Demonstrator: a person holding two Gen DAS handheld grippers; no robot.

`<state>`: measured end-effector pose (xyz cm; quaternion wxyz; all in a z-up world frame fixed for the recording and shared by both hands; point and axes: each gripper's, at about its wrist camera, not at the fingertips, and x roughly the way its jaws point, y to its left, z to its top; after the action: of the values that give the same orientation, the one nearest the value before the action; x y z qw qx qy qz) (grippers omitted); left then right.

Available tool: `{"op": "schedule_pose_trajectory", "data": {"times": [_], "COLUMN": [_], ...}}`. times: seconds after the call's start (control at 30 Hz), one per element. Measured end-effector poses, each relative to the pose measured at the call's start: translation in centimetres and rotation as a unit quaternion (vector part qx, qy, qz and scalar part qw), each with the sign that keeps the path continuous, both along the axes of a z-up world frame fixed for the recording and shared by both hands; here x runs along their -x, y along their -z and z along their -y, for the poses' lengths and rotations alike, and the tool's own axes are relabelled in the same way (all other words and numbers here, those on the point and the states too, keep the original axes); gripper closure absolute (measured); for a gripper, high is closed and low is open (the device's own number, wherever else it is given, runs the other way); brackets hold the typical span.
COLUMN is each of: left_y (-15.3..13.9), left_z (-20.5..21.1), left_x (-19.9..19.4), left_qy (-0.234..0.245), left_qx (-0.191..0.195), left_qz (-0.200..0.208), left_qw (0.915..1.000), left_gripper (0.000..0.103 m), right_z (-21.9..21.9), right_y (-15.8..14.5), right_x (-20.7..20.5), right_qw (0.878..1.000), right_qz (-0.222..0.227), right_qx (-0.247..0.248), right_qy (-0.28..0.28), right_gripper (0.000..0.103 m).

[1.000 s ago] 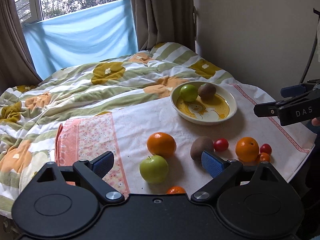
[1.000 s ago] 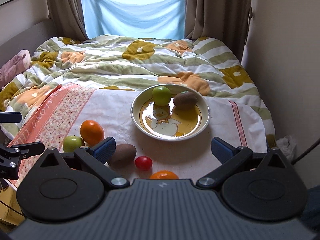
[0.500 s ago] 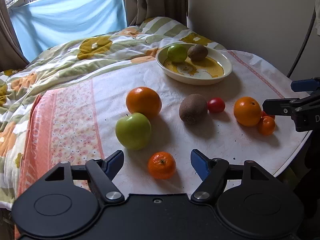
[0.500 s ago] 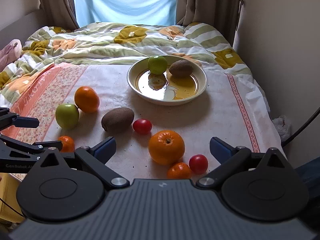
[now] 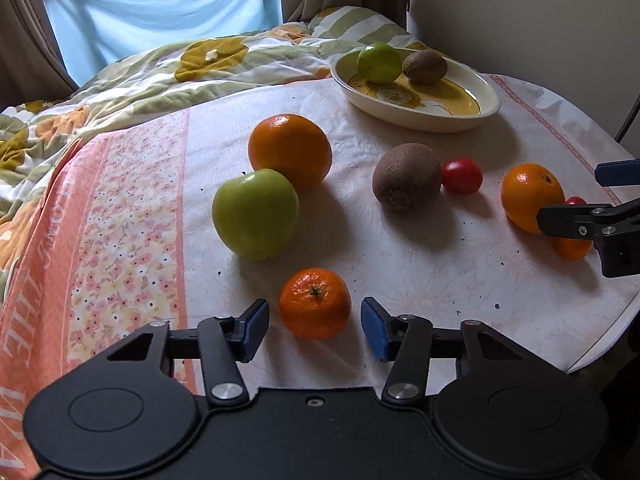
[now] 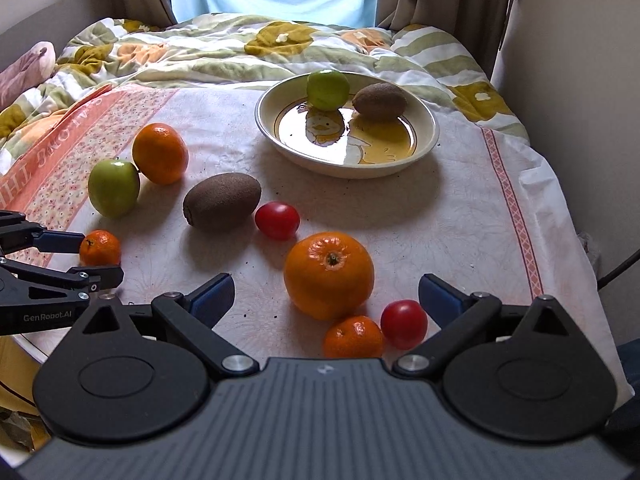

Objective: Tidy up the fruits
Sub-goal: 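Grasp the small mandarin with left gripper while right gripper grasps the large orange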

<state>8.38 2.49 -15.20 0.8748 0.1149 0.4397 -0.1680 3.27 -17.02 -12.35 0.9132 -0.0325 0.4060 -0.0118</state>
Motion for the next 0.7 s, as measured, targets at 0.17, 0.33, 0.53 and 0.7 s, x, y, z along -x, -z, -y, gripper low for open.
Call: {"op": "schedule_pose_trajectory", "data": {"times": [0.17,0.33,0.53,0.7], "left_y": [0.2,0.2,0.1,-0.1], "left_z": [0.2,0.2,0.1,0.1], "left_x": [-0.1,-0.5,-0.4,-0.1], "left_qy": [-0.006,-0.010,-0.013,-0.017], "left_qx": [0.002,0.009,0.012,0.013], "left_qz": [-0.001,-0.005,-0.005,-0.001], "left_qw": [1.0000,0.9999,0.9998,0.9998], "left_gripper": [0.057,0.060,0.060,0.060], "right_z": [0.3,0.5,0.7,0.6], "right_y": [0.5,0.7,1.3,1.8], "right_x": [-0.6,-1.1,-1.8,-2.5], "right_qw": [1.000,1.000,1.000,0.999], "right_qz": [-0.009,-0.013,-0.022,-0.027], "right_qx": [0.002,0.000,-0.002,0.000], "right_qy": [-0.009,-0.013,-0.017,-0.027], "right_gripper": [0.000,0.000,0.005,0.011]}}
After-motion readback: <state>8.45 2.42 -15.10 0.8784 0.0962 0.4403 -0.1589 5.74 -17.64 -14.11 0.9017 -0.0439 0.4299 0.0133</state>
